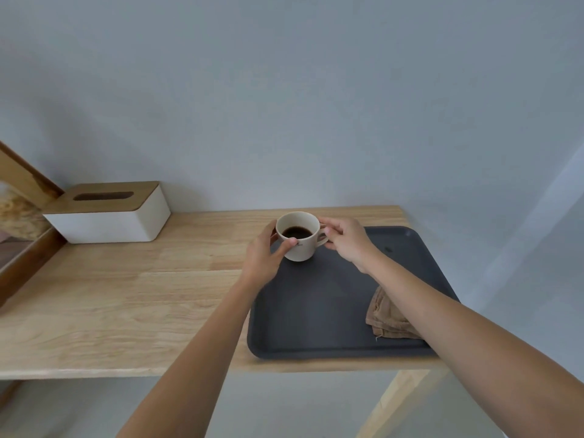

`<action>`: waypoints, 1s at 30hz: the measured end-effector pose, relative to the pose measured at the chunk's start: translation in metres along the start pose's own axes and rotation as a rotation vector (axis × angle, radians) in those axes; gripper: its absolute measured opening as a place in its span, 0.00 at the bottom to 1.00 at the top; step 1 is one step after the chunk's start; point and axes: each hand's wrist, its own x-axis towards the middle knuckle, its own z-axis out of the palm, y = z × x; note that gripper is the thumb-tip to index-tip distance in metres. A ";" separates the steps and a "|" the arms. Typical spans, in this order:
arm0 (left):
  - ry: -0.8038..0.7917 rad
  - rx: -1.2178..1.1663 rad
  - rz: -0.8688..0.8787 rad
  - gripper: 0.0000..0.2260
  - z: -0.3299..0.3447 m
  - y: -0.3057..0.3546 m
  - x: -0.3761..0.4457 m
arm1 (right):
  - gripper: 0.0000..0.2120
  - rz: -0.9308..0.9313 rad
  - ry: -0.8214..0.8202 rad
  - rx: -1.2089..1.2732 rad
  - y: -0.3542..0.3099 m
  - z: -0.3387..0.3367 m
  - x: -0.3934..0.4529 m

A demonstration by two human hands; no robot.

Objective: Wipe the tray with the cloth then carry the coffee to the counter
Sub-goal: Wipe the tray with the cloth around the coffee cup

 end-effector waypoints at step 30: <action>-0.236 0.917 -0.238 0.39 0.041 0.015 -0.139 | 0.23 -0.263 -0.261 -0.749 0.083 -0.097 -0.157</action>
